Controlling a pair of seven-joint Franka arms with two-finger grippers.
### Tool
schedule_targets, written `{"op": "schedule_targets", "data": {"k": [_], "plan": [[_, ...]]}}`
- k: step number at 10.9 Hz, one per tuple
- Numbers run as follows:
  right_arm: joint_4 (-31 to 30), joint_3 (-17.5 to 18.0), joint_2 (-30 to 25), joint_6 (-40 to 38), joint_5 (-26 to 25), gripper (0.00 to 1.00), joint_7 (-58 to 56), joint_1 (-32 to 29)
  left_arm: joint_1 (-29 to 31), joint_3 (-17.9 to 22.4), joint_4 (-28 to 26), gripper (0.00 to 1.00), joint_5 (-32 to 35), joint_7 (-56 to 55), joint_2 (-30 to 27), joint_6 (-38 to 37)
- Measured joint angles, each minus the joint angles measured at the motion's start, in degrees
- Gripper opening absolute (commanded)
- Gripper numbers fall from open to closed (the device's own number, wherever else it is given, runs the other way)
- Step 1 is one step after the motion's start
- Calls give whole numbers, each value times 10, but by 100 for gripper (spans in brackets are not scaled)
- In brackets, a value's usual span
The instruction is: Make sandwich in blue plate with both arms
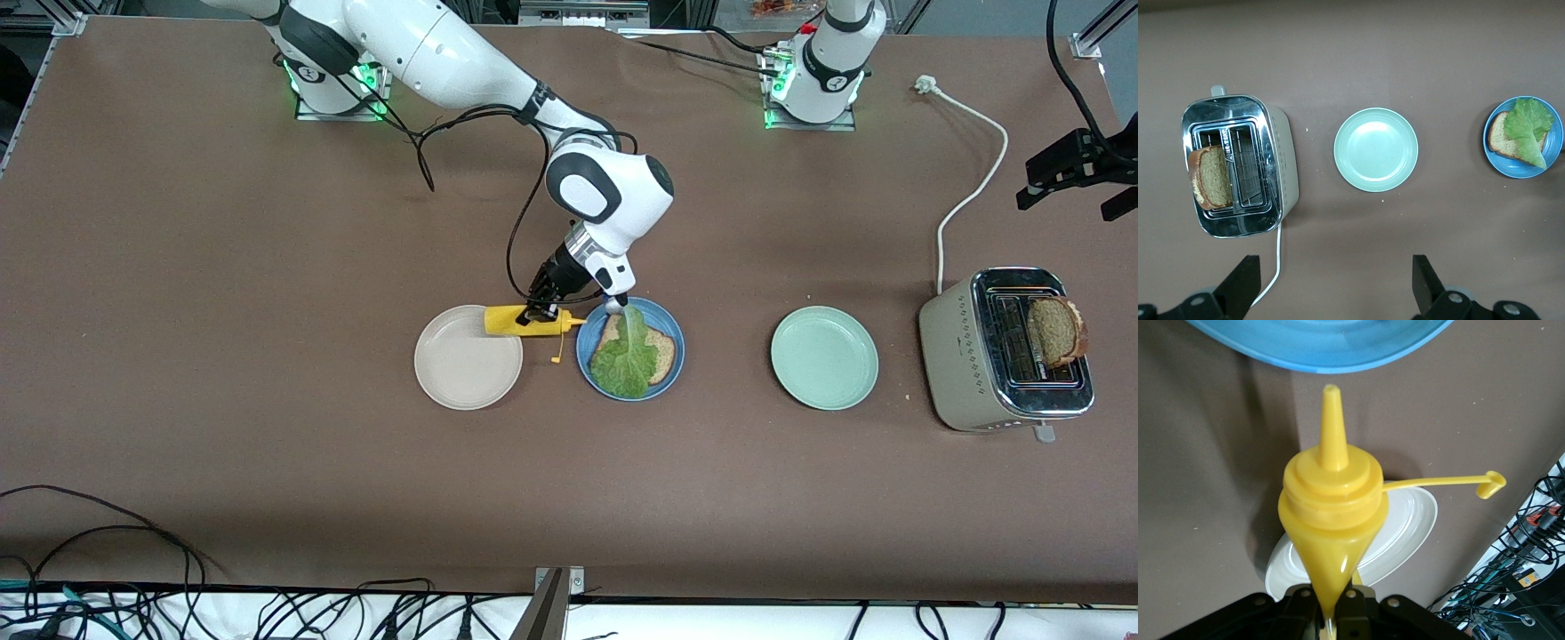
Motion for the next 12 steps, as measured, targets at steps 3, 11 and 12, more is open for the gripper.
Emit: {"op": "schedule_targets", "data": {"k": [3,11,12], "plan": [[17,0,-5,-15,3,0,-3,-8,0,0,0,100,0,0,0,0],[41,-21,-184,-40,273,0,-191,-193,0,0,0,100,0,0,0,0],[40,-41,-200,-40,320,0,-214,-216,0,0,0,100,0,0,0,0]]}}
